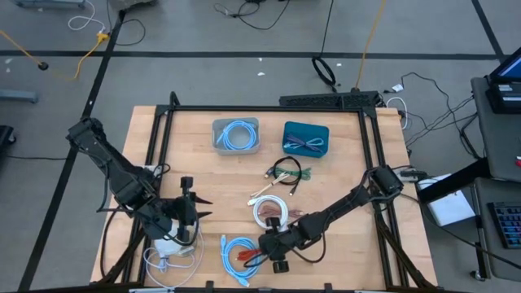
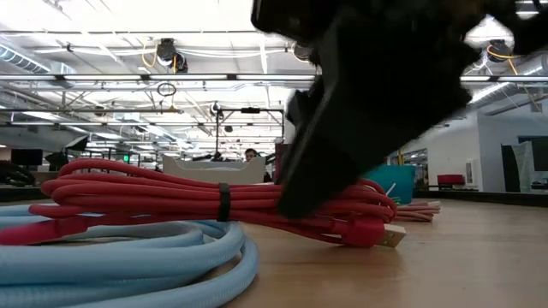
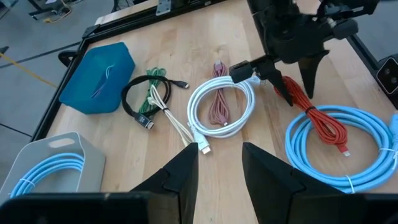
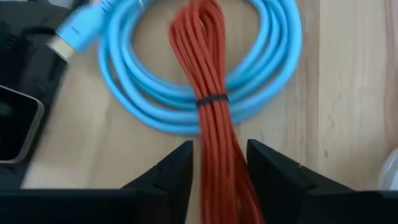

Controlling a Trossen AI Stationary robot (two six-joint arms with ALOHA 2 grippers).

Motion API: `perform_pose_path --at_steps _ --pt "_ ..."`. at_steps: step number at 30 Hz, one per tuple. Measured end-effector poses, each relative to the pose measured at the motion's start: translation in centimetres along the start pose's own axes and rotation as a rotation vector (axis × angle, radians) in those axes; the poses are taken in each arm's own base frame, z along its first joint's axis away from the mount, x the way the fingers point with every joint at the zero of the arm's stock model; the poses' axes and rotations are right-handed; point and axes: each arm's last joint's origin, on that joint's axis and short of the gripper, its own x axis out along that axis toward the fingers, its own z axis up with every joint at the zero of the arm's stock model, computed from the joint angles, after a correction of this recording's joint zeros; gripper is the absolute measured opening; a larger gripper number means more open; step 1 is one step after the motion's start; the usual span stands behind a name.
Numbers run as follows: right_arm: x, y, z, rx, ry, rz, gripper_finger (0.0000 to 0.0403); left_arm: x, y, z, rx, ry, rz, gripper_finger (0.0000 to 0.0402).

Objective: Pick & Place USB Port
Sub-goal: Move the red charger cable to the bottom center of the table

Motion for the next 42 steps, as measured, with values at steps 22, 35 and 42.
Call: perform_pose_path --at_steps 22,35,42 --pt "-1.7 0.2 0.6 0.039 -0.153 -0.061 0.0023 0.0 0.0 0.0 0.002 -0.001 0.005 0.0129" --pt "-10.3 2.0 0.4 0.03 -0.267 -0.568 0.002 0.0 0.1 0.0 0.002 -0.004 0.019 0.0129" --pt "-11.3 2.6 -2.2 0.128 -0.098 -0.547 0.002 0.0 0.1 -0.1 0.006 0.001 0.02 0.0129"
